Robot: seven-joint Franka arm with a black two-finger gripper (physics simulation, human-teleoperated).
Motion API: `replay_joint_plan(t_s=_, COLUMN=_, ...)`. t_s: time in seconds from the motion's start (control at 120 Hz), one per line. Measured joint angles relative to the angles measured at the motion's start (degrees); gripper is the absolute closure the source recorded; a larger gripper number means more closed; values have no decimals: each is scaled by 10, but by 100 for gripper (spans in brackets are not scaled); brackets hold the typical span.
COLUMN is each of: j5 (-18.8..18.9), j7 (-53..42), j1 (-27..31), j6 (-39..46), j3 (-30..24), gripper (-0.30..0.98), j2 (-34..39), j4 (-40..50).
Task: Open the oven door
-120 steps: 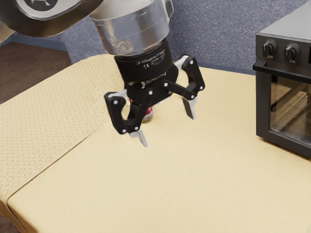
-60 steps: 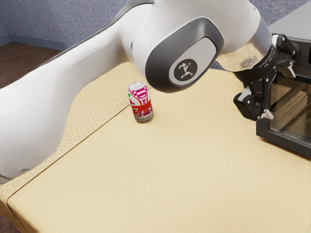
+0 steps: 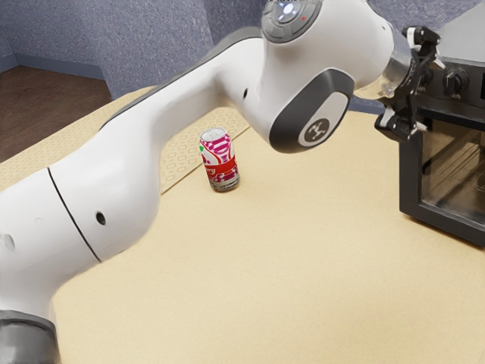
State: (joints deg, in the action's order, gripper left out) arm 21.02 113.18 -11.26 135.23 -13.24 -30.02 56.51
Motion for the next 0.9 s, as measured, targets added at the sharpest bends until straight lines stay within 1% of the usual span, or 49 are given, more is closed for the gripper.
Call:
replay_joint_plan(t_s=0.275, j5=1, j7=3, j1=11, j6=20, j3=1, gripper=0, j2=-19, j4=-1)
replay_joint_plan(t_s=0.9, j5=1, j7=7, j1=-4, j6=60, j3=1, gripper=0, j2=-50, j4=-2)
